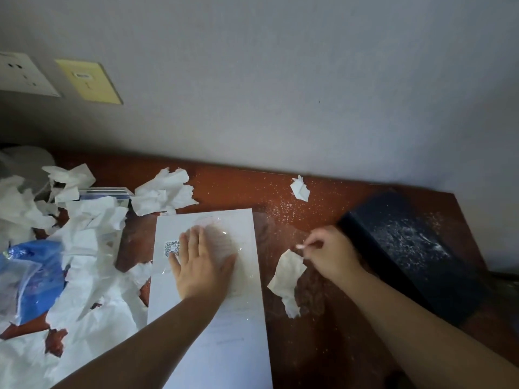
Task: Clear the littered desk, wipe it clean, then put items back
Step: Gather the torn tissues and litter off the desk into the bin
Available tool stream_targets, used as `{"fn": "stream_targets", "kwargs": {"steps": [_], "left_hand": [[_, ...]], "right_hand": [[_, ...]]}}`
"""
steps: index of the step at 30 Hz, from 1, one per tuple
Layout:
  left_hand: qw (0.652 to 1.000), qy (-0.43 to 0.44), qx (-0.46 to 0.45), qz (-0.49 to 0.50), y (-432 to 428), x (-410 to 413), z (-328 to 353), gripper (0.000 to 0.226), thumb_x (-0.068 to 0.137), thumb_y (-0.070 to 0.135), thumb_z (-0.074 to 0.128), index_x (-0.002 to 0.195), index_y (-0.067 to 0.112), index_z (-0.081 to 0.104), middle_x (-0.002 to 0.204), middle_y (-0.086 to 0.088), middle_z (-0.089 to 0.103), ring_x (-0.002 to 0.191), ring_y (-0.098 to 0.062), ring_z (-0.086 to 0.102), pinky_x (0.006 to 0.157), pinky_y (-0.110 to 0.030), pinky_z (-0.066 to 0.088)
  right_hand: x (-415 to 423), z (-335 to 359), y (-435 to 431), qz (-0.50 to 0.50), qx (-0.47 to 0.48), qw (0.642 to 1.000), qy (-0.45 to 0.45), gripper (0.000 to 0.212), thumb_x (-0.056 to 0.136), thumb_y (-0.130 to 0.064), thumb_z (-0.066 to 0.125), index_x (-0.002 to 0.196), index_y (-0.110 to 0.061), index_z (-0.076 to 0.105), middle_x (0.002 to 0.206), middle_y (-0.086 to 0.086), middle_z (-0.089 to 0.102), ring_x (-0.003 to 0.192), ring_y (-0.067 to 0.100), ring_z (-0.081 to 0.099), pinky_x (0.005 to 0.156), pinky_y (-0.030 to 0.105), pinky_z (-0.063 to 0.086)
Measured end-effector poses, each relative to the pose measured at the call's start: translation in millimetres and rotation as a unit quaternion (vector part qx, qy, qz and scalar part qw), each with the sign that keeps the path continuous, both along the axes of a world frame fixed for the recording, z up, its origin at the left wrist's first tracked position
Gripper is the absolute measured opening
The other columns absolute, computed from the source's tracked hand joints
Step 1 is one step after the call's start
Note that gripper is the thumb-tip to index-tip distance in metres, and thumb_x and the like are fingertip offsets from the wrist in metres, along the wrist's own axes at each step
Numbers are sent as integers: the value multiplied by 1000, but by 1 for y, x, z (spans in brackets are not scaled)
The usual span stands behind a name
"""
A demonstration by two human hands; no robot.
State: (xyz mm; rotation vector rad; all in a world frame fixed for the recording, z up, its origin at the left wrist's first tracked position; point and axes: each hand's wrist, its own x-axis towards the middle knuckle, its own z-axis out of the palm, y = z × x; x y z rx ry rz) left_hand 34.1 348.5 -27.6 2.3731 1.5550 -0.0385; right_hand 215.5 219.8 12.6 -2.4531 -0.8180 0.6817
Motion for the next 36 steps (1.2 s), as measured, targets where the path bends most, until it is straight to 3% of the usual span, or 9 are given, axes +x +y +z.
{"fn": "stream_targets", "kwargs": {"steps": [4,7,11,13,16,24,27,31,36], "left_hand": [[998,56,3,-15,-1,1,5,79,88,67,20,151,24,2,157,-3,-17,143,-28,-20,112,-47,-14],[997,53,11,-48,-2,1,6,67,92,60,19,150,29,11,158,-1,-16,143,-27,-20,112,-50,-13],[994,-76,7,-74,-5,2,4,61,86,64,28,137,35,45,159,0,7,146,-24,-5,113,-53,-5],[987,-147,17,-65,-2,-1,7,73,76,70,26,132,31,53,156,-2,20,146,-24,6,113,-54,0],[986,-163,26,1,13,-6,12,75,79,66,29,141,27,40,157,-2,16,146,-22,4,113,-52,-2],[952,-150,-38,263,47,-14,5,58,98,33,34,150,18,12,158,-9,11,145,-28,8,113,-54,12],[940,-210,-52,263,52,-23,-4,52,95,18,38,145,21,24,144,-12,42,124,-36,46,99,-53,40],[923,-257,-44,282,55,-30,3,42,94,9,36,134,14,41,124,-11,57,109,-36,55,87,-42,44],[907,-312,-51,279,59,-45,14,34,90,7,45,123,8,52,113,-6,61,105,-27,57,89,-36,44]], "right_hand": [[-39,-19,1,210,-106,972,11,31,80,-29,69,57,-38,49,152,-8,24,140,21,18,113,39,19],[-46,-33,8,217,-58,971,-87,40,85,-23,60,57,-29,31,108,-4,47,108,15,42,79,15,31],[-46,-36,18,183,-30,982,-41,31,87,-7,53,69,-24,33,76,-5,45,76,17,51,55,17,34],[-36,-22,26,121,3,992,-18,21,86,-4,57,94,-20,46,83,-5,53,75,14,57,58,19,47],[0,-3,50,31,87,996,-7,48,83,1,58,127,-16,48,100,0,59,72,14,58,54,14,41],[69,-19,100,87,-87,989,-77,27,84,-1,61,111,-3,66,151,14,21,129,30,40,98,24,36],[61,-33,101,102,-103,985,-96,24,85,-1,57,108,-2,64,134,13,39,104,27,53,84,24,42],[39,-39,92,55,-62,987,-137,11,85,0,54,83,-11,53,95,9,56,88,26,56,67,26,38],[10,-19,66,-103,66,991,61,50,83,-4,65,123,-16,38,107,6,55,75,18,58,51,22,40]]}}
